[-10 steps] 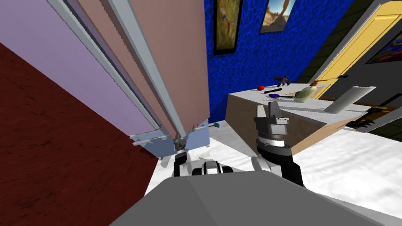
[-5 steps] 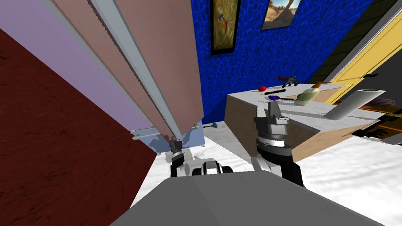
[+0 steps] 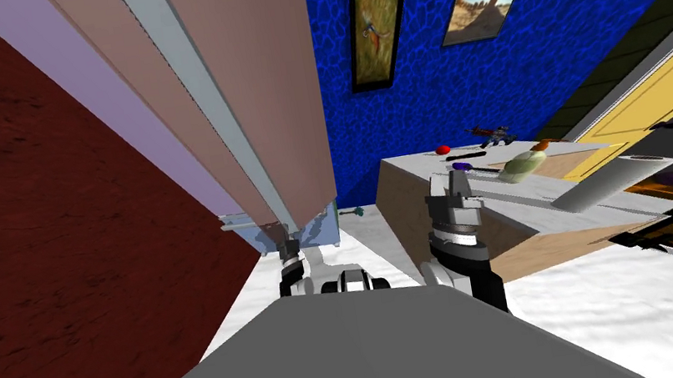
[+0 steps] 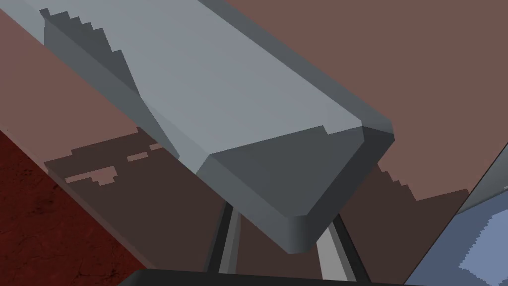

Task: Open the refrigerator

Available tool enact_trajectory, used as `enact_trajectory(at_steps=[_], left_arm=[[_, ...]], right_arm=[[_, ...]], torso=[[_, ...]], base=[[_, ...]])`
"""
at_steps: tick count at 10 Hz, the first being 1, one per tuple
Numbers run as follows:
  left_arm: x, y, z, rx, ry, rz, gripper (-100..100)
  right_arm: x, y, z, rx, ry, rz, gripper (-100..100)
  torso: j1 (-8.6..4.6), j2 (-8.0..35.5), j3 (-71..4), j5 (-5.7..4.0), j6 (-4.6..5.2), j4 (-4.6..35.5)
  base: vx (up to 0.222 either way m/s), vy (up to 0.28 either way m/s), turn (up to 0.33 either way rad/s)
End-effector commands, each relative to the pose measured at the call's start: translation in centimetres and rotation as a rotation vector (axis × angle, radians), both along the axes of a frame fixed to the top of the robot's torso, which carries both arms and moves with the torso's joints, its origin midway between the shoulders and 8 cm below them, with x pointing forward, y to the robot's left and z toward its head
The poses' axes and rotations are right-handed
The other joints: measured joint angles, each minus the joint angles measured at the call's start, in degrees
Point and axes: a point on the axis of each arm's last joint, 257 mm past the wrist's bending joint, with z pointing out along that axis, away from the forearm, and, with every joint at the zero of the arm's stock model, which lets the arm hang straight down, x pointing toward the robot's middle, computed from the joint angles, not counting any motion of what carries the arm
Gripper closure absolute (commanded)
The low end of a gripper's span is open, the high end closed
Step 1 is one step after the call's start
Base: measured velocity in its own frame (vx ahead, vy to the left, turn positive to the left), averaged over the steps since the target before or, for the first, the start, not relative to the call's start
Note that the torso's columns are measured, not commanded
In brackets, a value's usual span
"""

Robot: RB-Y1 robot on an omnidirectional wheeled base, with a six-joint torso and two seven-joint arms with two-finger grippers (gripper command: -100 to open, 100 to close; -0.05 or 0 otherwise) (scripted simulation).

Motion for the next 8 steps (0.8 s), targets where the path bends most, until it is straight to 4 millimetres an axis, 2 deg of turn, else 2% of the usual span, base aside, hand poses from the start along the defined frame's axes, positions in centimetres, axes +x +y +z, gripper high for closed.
enact_trajectory(at_steps=[1,2,5,6,7,8], left_arm=[[-0.7,1.1,0.5,0.002,-0.011,0.031,100],[-1.3,2.1,0.6,0.003,-0.014,0.056,100],[-3.4,4.8,1.0,0.006,-0.021,0.128,100],[-3.4,4.8,1.0,0.006,-0.021,0.128,100],[-3.5,5.4,1.1,0.000,-0.001,0.136,-100],[-3.4,5.6,1.6,-0.001,0.000,0.135,-100]], right_arm=[[0.0,0.0,0.0,0.000,0.000,0.000,0],[0.0,0.0,0.0,0.000,0.000,0.000,0],[0.0,0.0,0.0,0.000,0.000,0.000,0],[0.0,0.0,0.0,0.000,0.000,0.000,0],[0.0,0.0,0.0,0.000,0.000,0.000,0],[0.0,0.0,0.0,0.000,0.000,0.000,0]], torso=[[-0.32,-0.07,-0.05,-0.05,0.09,-0.05],[-0.14,-0.04,-0.05,-0.05,0.30,0.02],[-0.35,-0.03,-0.06,-0.13,0.09,0.01],[-0.26,-0.11,-0.09,-0.15,0.16,0.06],[0.02,-0.02,-0.09,-0.16,0.30,0.16],[0.53,-0.04,-0.04,0.04,0.22,0.09]], base=[[0.030,-0.232,0.100],[0.006,-0.219,0.074],[0.049,-0.314,0.142],[0.034,-0.244,0.077],[-0.020,-0.105,0.098],[-0.021,-0.019,0.020]])
